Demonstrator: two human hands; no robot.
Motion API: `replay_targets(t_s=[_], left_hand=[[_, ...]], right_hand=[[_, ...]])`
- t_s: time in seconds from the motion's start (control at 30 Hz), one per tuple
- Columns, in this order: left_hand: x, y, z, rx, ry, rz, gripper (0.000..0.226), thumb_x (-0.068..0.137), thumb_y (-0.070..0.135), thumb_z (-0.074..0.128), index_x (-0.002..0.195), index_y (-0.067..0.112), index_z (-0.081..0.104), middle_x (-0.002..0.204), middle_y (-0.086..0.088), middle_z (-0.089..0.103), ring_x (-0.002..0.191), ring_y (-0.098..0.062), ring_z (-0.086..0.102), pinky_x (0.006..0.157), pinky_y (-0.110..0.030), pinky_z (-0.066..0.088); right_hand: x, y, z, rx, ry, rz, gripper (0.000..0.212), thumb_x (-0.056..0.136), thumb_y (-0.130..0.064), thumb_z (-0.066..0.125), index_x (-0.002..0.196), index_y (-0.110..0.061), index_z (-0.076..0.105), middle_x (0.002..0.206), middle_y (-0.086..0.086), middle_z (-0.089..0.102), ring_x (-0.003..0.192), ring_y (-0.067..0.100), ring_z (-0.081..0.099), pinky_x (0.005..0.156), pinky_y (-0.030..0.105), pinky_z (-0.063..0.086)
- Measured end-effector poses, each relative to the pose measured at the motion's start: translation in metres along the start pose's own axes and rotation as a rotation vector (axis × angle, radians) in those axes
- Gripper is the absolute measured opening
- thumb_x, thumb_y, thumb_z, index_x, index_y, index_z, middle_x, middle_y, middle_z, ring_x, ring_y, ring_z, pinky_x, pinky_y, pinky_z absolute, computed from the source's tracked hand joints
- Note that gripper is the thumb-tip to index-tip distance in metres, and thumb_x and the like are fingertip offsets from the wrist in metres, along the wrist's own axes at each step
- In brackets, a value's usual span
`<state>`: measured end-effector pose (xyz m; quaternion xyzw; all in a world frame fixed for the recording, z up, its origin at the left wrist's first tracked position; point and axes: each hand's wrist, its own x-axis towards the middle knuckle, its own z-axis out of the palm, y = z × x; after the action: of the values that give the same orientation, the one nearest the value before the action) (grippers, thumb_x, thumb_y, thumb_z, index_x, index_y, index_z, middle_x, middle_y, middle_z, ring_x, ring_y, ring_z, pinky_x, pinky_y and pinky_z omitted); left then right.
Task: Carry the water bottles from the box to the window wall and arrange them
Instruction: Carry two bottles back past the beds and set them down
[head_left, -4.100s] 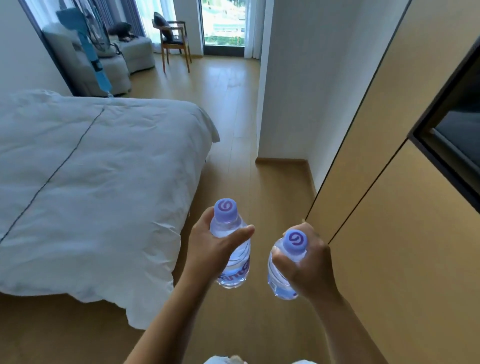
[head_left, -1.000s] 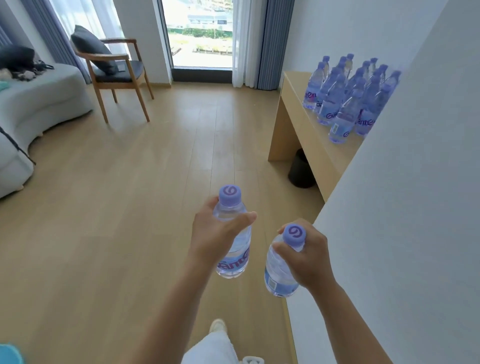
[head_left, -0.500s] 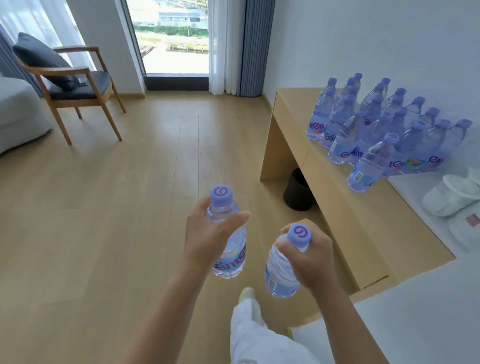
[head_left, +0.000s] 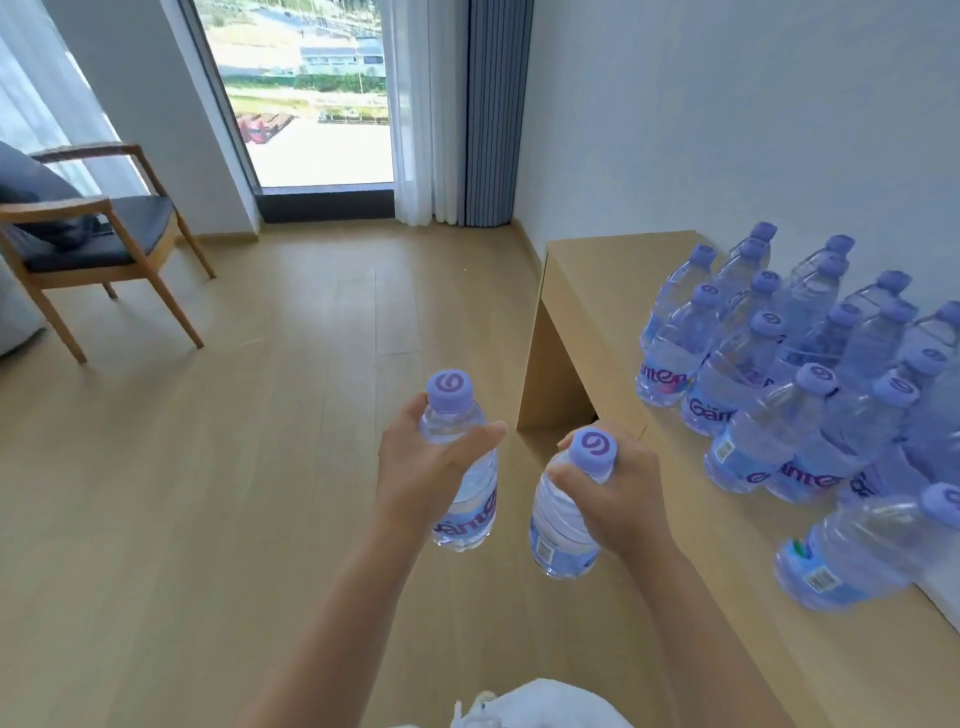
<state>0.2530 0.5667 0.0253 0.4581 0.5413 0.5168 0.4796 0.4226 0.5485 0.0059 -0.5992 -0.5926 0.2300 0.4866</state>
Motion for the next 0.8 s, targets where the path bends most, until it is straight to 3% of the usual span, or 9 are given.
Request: replay_targets(t_s=[0.2,0.37,0.53,0.7,0.8], left_hand=[[0.095,0.002,0.031,-0.031,-0.05,-0.009,0.031,0.053,0.028,0.079,0.079,0.017,0.065,0.066,0.006,0.067,0.062,-0.01,0.065,0.057,-0.019,0.05],[0.181,-0.003,0.064,-0.005,-0.136,-0.012,0.036,0.053,0.03,0.08,0.083,0.017,0.065,0.068,0.006,0.068,0.063,-0.009,0.066,0.055,-0.016,0.049],[0.281,0.002,0.104,0.009,-0.323,-0.003,0.027,0.063,0.013,0.084,0.082,0.014,0.064,0.066,0.004,0.068,0.059,-0.007,0.065,0.051,-0.015,0.049],[0.375,0.022,0.144,0.052,-0.524,0.009,0.031,0.054,0.028,0.079,0.078,0.017,0.064,0.075,-0.008,0.068,0.065,-0.016,0.066,0.065,-0.031,0.054],[0.42,0.031,0.171,0.07,-0.635,0.021,0.023,0.058,0.027,0.081,0.073,0.025,0.064,0.071,0.001,0.068,0.065,-0.012,0.067,0.065,-0.029,0.054]], right_hand=[[0.074,0.027,0.012,0.014,0.07,0.088,0.018,0.062,-0.021,0.061,0.07,-0.005,0.061,0.066,0.01,0.062,0.064,0.02,0.056,0.06,0.025,0.044],[0.141,0.053,0.024,-0.027,0.121,0.172,0.022,0.062,-0.027,0.061,0.072,-0.007,0.062,0.066,0.006,0.063,0.064,0.014,0.057,0.058,0.017,0.043],[0.222,0.071,0.036,-0.016,0.302,0.234,0.025,0.061,-0.025,0.063,0.071,-0.002,0.06,0.067,0.012,0.06,0.065,0.023,0.056,0.061,0.032,0.046],[0.294,0.08,0.046,-0.021,0.48,0.298,0.03,0.06,-0.024,0.063,0.073,0.003,0.058,0.072,0.018,0.06,0.071,0.032,0.056,0.064,0.042,0.047],[0.324,0.085,0.048,-0.035,0.593,0.338,0.027,0.061,-0.023,0.064,0.074,-0.001,0.056,0.075,0.017,0.061,0.07,0.029,0.056,0.062,0.038,0.046]])
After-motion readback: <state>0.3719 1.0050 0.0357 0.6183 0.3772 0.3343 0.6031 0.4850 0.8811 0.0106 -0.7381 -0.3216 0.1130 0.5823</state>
